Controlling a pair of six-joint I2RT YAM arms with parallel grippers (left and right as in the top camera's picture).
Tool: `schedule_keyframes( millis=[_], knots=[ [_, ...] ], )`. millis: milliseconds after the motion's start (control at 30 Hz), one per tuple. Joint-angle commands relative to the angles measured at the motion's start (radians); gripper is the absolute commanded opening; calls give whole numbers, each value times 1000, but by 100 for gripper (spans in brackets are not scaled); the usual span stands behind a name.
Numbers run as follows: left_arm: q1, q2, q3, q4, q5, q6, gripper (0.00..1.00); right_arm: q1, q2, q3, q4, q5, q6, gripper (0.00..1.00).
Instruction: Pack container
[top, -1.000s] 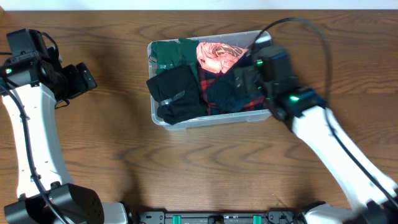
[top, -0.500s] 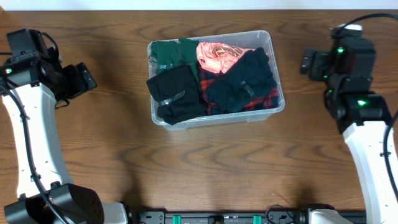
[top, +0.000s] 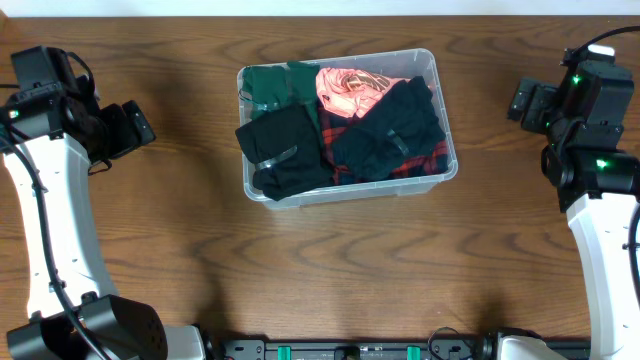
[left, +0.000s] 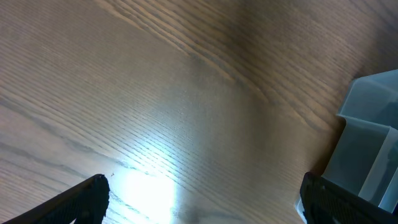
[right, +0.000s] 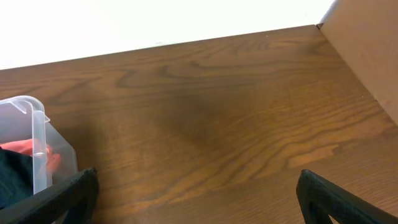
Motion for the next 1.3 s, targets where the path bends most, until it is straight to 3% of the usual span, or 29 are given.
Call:
schedule_keyframes(
  millis=[0, 400, 833, 967, 1267],
  knots=[
    [3, 5, -6, -2, 0, -2, 98, -5, 5, 3, -1, 1, 5, 99],
    [-18, -259, -6, -2, -1, -2, 98, -5, 5, 3, -1, 1, 5, 99],
    [-275, -612, -25, 34, -15, 17, 98, -5, 5, 3, -1, 1, 5, 99],
    [-279, -744, -165, 237, -15, 18, 98, -5, 5, 3, -1, 1, 5, 99],
    [-280, -1027, -745, 916, 76, 17, 98, -5, 5, 3, -1, 1, 5, 99]
  ],
)
